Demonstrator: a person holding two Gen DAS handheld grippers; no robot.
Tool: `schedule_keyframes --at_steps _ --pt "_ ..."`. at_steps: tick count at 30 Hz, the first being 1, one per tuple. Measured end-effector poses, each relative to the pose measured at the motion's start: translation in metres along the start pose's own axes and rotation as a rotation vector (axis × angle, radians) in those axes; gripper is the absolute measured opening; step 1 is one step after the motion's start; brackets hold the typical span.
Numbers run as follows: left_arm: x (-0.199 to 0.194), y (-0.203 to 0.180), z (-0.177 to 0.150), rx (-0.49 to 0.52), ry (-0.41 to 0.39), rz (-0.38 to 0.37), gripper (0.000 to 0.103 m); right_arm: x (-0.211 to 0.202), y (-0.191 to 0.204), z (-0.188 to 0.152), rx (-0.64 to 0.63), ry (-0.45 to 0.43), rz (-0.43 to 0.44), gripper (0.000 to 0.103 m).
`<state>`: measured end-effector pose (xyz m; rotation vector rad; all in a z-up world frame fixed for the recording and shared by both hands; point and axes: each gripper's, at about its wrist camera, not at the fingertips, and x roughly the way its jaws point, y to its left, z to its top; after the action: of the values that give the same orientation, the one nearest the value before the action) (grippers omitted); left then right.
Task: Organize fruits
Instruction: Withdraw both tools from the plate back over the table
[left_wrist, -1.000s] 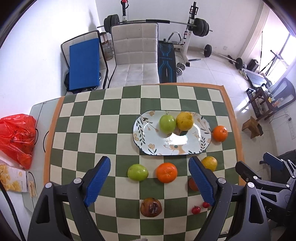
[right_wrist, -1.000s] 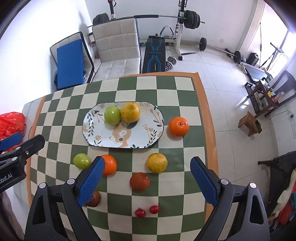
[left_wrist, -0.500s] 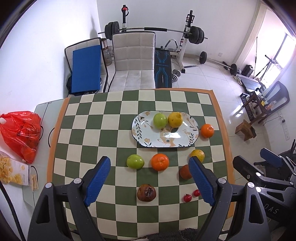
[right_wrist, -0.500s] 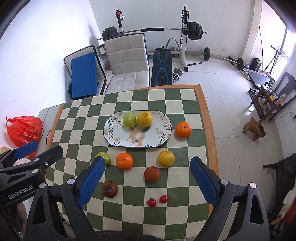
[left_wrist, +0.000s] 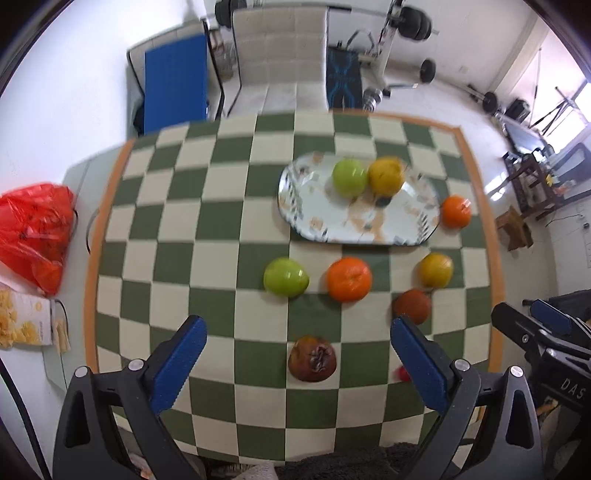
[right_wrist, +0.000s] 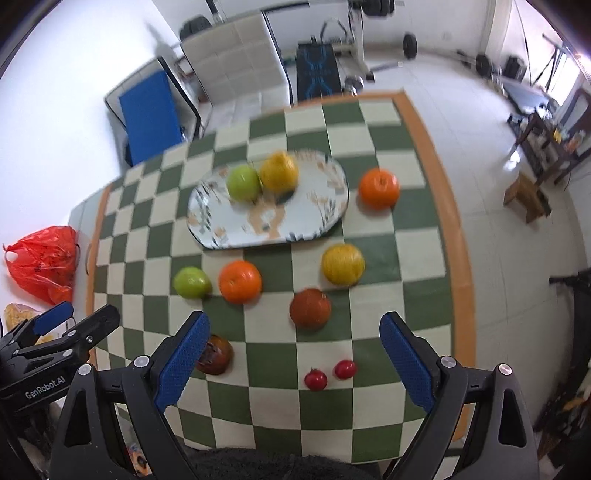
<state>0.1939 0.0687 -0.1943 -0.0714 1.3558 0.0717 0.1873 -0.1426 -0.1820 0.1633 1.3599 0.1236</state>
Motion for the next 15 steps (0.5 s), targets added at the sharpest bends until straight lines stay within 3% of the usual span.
schedule_keyframes --at_steps 4,8,15 --pt "0.063 0.004 -0.015 -0.015 0.169 -0.012 0.102 0.067 -0.015 -0.006 0.034 0.134 0.012 0.094" --pt "0.115 -0.003 -0.033 0.037 0.307 -0.027 0.102 0.110 -0.021 -0.013 0.036 0.204 -0.003 0.092" --pt "0.171 -0.022 -0.051 0.117 0.413 -0.043 0.100 0.150 -0.022 -0.013 0.042 0.267 -0.020 0.092"
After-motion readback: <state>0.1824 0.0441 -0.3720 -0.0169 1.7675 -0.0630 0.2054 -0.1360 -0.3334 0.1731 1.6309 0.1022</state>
